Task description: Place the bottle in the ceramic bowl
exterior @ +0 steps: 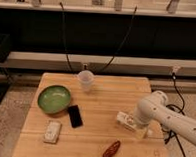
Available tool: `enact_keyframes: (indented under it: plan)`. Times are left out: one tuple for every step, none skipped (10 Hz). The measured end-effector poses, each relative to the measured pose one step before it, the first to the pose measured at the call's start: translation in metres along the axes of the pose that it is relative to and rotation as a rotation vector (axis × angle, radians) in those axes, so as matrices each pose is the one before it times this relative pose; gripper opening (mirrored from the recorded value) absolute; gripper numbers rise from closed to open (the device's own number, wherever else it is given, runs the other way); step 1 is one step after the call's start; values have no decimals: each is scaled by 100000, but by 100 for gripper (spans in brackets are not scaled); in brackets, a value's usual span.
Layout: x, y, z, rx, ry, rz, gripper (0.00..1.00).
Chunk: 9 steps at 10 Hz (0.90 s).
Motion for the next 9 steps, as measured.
enact_keyframes:
  plan:
    - [58, 54, 105, -204, -79, -131, 49]
    - [20, 65, 143, -203, -117, -27, 48]
    - [27, 60, 124, -164, -100, 19, 49]
    - [49, 30, 29, -37, 81, -29, 46]
    - [203, 80, -328, 115, 696, -5, 36]
    - [16, 17, -393, -1, 171, 147, 26]
    - [-32, -8, -278, -26, 18, 7, 17]
    - [23, 76, -170, -230, 42, 6, 5]
    - [34, 21, -250, 20, 146, -25, 1]
